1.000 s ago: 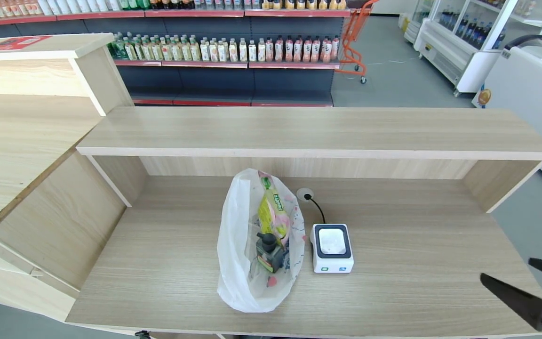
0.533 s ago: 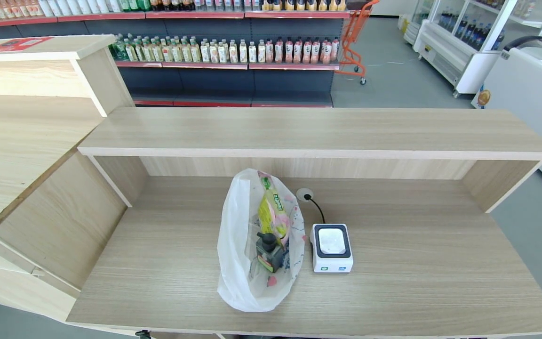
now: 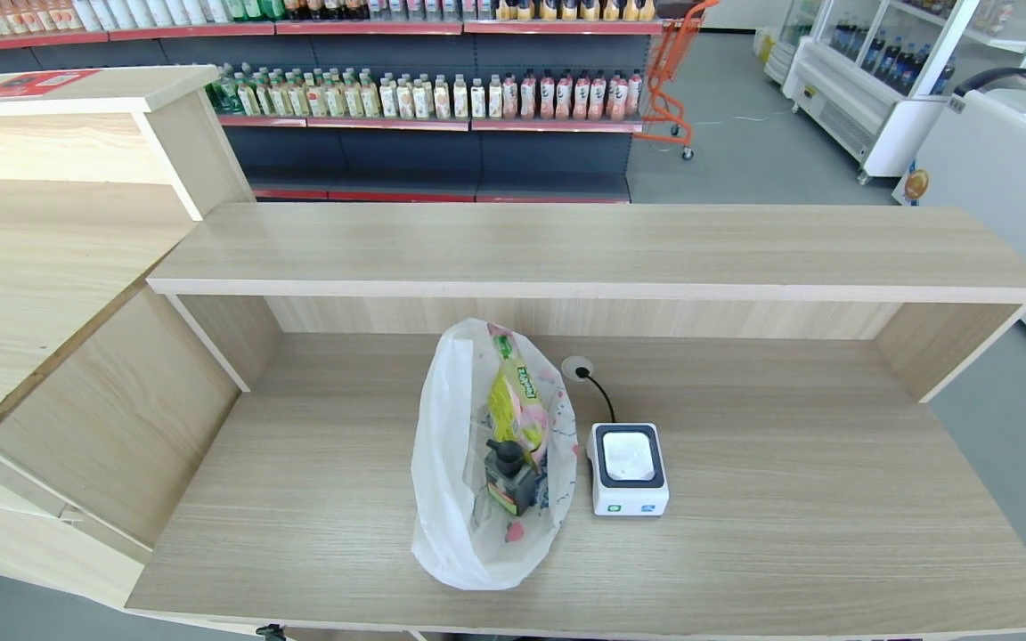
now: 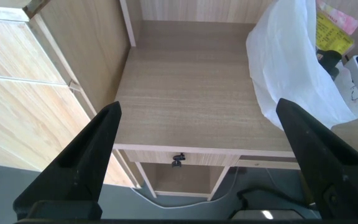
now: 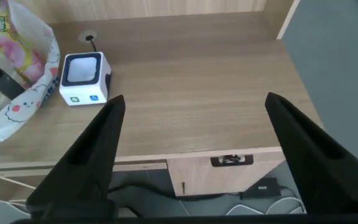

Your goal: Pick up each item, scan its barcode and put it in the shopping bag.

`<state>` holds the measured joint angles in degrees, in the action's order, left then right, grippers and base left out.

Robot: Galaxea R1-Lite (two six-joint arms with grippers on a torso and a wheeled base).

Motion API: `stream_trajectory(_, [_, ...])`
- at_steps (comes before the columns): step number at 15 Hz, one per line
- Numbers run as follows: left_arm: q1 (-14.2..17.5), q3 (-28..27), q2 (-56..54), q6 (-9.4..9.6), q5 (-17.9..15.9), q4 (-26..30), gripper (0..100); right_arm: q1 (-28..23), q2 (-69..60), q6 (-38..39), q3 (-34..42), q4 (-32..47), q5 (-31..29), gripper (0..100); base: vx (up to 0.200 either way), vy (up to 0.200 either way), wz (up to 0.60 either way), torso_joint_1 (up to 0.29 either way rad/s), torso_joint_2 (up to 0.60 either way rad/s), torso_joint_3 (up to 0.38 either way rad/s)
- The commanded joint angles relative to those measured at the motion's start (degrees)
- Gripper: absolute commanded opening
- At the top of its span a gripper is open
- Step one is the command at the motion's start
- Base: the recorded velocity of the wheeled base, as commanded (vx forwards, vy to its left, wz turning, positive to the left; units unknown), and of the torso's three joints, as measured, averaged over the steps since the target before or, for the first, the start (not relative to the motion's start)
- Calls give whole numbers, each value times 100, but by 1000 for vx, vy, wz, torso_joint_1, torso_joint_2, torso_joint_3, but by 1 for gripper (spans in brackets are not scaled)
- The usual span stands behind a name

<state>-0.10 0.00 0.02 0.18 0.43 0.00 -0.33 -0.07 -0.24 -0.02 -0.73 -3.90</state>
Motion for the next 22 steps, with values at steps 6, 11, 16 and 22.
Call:
stream_trajectory(6, [1,0,6,-1,1,0,100,-2,16,376,-77,407,-76,0,0,0,0,0,0,0])
stream_trajectory(11, [1,0,6,-9,1,0,100,-2,16,376,-68,407,-76,0,0,-40,0,0,0,0])
stream_trajectory(16, [1,0,-2,17,1,0,100,-2,16,376,-77,407,-76,0,0,-200,0,7,1,0])
stream_trajectory(22, [1,0,6,-1,1,0,100,-2,16,376,-68,407,-76,0,0,-67,0,2,-1,0])
